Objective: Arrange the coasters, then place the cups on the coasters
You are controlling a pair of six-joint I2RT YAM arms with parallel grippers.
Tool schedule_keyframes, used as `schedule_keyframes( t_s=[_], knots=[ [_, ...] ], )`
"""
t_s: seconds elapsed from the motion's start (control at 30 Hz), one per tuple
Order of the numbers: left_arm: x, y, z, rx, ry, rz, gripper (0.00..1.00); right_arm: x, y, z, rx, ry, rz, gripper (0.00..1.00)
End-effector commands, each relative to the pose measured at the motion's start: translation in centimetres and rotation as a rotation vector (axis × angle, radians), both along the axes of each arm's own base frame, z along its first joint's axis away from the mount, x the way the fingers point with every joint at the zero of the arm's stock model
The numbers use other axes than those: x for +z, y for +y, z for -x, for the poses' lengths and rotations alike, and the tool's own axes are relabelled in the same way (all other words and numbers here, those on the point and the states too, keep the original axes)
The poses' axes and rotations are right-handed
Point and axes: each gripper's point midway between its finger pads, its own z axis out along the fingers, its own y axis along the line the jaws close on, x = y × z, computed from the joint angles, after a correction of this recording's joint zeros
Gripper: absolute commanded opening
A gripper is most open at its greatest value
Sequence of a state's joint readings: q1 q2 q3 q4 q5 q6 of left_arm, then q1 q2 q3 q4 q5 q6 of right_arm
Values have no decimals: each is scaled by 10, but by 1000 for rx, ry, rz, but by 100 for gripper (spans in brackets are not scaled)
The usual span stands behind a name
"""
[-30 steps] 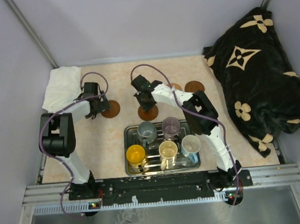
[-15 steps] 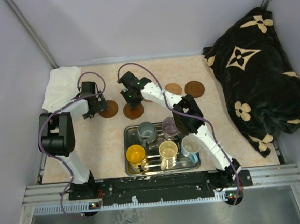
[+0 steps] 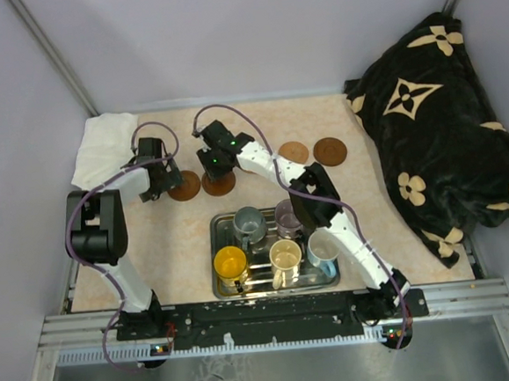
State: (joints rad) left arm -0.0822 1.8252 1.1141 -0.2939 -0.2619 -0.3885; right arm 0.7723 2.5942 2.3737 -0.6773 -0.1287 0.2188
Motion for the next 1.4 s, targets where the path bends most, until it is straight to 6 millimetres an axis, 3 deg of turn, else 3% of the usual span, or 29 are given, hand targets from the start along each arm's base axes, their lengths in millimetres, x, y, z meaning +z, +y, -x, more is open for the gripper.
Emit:
schedule_keyframes(
  t_s=[0.0,0.13,0.27,0.57,0.77,0.87,1.07,1.2,1.37],
  knots=[
    [-42,10,36,13,189,-21,100,-9,10,-22,1,-84,-5,35],
    [-45,10,37,13,203,-22,100,3,9,-37,-16,-138,-33,49],
    [-42,12,35,15,196,-28,100,36,10,-44,-10,-208,-73,52],
    [-32,11,23,12,165,-24,100,159,10,-49,-9,-397,-194,52],
    [-26,13,7,6,144,-37,100,208,-26,-33,-75,-488,-161,52],
    [-21,16,-3,10,127,-43,100,224,-54,-19,-122,-526,-141,53],
    [-19,23,-18,10,127,-68,100,212,-100,9,-198,-530,-99,53],
    [-20,22,-26,6,124,-62,100,203,-123,22,-247,-524,-71,53],
    [-18,27,-33,2,117,-84,100,209,-142,32,-293,-541,-69,53]
  ],
)
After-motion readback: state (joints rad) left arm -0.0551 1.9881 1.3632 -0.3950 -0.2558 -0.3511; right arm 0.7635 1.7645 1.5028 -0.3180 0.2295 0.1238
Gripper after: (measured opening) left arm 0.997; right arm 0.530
